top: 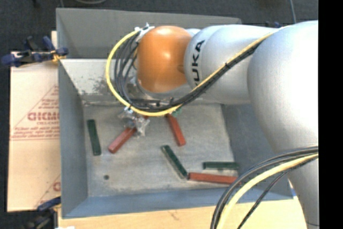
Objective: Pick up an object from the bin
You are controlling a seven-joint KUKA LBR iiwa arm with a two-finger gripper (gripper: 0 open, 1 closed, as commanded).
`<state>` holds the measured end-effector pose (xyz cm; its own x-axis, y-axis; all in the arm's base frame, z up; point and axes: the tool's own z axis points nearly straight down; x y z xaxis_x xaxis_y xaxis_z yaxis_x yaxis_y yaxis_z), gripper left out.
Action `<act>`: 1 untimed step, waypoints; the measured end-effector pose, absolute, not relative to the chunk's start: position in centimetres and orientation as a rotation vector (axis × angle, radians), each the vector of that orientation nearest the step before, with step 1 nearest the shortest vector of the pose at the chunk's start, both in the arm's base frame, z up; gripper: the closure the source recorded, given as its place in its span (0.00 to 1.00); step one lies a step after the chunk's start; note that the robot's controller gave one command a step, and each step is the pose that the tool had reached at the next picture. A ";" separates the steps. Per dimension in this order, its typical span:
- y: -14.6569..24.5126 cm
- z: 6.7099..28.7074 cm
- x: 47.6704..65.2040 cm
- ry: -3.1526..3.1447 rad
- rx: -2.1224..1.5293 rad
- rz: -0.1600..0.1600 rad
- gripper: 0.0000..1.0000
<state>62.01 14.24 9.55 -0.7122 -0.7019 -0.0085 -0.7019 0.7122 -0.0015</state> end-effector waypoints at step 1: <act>14.2 18.1 62.3 2.900 -1.172 -0.005 1.00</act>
Offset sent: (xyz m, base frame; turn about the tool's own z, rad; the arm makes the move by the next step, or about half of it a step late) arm -0.0003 -0.0001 0.0788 0.0000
